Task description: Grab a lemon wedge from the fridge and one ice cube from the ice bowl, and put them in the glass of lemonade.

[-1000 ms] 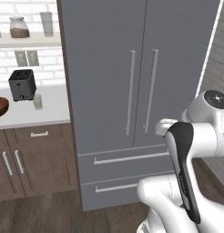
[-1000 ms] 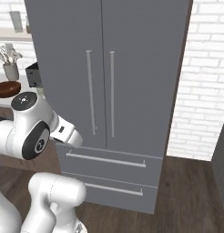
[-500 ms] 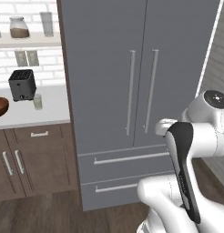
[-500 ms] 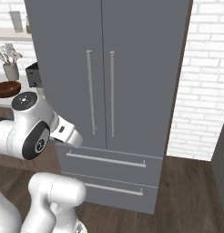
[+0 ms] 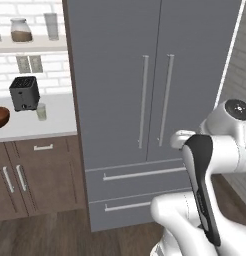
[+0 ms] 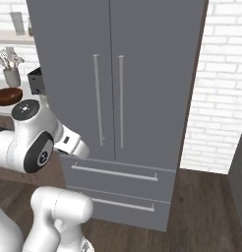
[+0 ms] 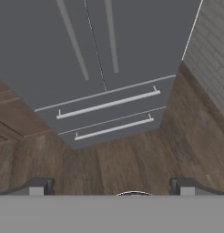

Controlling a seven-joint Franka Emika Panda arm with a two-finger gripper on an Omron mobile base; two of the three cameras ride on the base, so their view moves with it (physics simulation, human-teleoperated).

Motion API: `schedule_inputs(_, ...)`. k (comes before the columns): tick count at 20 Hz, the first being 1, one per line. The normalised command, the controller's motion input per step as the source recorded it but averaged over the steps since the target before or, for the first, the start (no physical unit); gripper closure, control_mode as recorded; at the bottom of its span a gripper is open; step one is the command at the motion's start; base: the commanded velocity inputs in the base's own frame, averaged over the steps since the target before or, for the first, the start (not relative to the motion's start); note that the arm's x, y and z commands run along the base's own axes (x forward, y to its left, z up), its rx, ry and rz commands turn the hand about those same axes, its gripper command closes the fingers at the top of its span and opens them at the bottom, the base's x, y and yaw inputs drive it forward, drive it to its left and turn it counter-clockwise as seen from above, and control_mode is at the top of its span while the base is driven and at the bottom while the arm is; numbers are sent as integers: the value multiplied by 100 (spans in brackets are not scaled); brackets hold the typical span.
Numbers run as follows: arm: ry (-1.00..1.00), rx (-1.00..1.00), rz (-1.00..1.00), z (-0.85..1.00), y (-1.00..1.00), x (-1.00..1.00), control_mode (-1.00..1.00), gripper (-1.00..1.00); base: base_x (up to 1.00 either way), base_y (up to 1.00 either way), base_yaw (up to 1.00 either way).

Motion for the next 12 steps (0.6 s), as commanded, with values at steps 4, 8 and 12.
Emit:
schedule_inputs(4, -16, 0, 0, 10, 1, 14, -100, -100, 0, 0, 0)
schedule_inputs(8, -11, 0, 0, 23, 0, 74, -100, -100, 0, 0, 0)
schedule_inputs(12, 0, -2, 2, 48, 1, 95, -100, -100, 0, 0, 0)
